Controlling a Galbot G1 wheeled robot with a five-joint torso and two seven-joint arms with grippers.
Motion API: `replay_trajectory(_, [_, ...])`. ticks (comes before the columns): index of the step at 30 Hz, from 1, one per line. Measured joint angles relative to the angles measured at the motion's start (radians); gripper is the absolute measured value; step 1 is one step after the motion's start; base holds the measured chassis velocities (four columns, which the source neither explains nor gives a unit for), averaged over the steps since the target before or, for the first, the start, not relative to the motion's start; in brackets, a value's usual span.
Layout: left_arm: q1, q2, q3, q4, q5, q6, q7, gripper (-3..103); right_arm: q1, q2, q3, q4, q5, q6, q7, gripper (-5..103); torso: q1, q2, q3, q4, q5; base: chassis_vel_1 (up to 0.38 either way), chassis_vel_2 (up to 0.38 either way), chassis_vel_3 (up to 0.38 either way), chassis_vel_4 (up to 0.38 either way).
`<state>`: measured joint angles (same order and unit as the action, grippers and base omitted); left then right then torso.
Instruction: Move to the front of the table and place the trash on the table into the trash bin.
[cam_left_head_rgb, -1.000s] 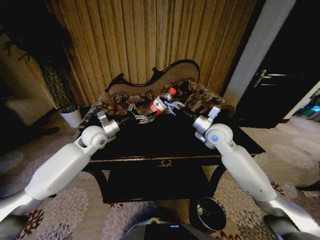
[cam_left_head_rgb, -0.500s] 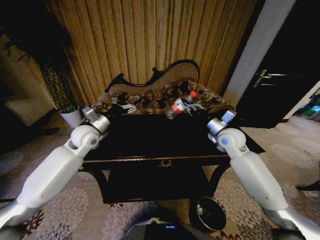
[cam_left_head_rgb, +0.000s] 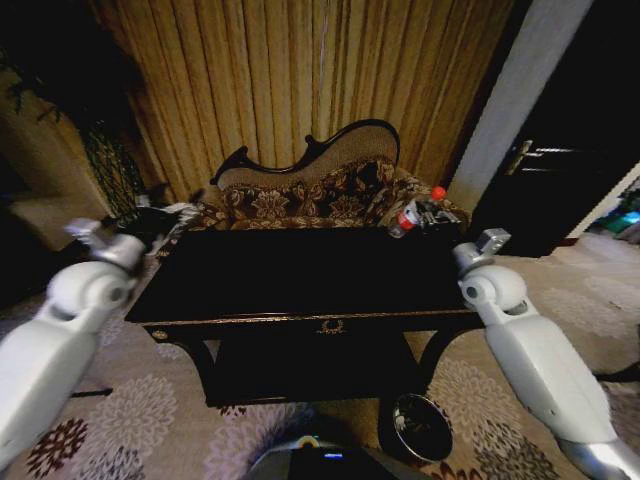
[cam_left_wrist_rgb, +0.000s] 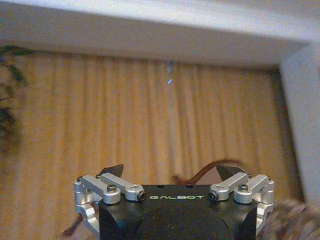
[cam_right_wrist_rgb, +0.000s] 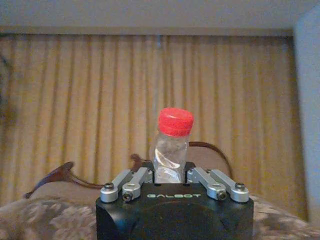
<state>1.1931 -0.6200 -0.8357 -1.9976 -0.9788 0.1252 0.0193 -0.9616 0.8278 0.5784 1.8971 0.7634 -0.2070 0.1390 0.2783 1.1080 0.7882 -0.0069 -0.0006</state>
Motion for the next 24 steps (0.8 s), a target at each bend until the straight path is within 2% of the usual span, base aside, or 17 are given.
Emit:
replay_trajectory(1, [0.079, -0.001, -0.079, -0.011, -0.009, -0.001, 0.006, 100, -0.016, -0.002, 0.021, 0.013, 0.006, -0.010, 0.021, 25, 0.000, 0.000, 0.000, 0.0003, 0.0007, 0.000, 0.000, 0.000, 0.000])
replay_trajectory(3, [0.103, -0.003, -0.104, -0.013, -0.011, -0.001, 0.008, 100, -0.022, -0.002, 0.030, 0.017, 0.006, -0.015, 0.024, 25, 0.000, 0.000, 0.000, 0.0002, 0.0005, 0.000, 0.000, 0.000, 0.000])
replay_trajectory(4, [0.155, -0.013, -0.160, -0.015, -0.015, -0.002, 0.013, 100, -0.043, -0.005, 0.051, 0.023, 0.006, -0.022, 0.029, 25, 0.000, 0.000, 0.000, 0.0000, 0.0002, 0.000, 0.000, 0.000, 0.000])
replay_trajectory(8, [0.207, -0.034, -0.213, -0.019, -0.018, -0.004, 0.012, 100, -0.078, -0.008, 0.074, 0.033, 0.004, -0.035, 0.029, 25, 0.000, 0.000, 0.000, -0.0003, 0.0005, 0.000, 0.000, 0.000, 0.000])
replay_trajectory(14, [0.238, -0.057, -0.241, -0.045, -0.020, 0.003, 0.000, 100, -0.150, -0.009, 0.094, 0.047, -0.018, -0.053, 0.022, 25, 0.000, 0.000, 0.000, -0.0005, 0.0005, 0.000, 0.000, 0.000, 0.000])
replay_trajectory(24, [0.294, -0.044, -0.293, -0.091, -0.050, 0.008, 0.003, 100, -0.206, -0.037, 0.134, 0.101, 0.006, -0.103, -0.006, 25, 0.000, 0.000, 0.000, -0.0002, 0.0005, 0.000, 0.000, 0.000, 0.000])
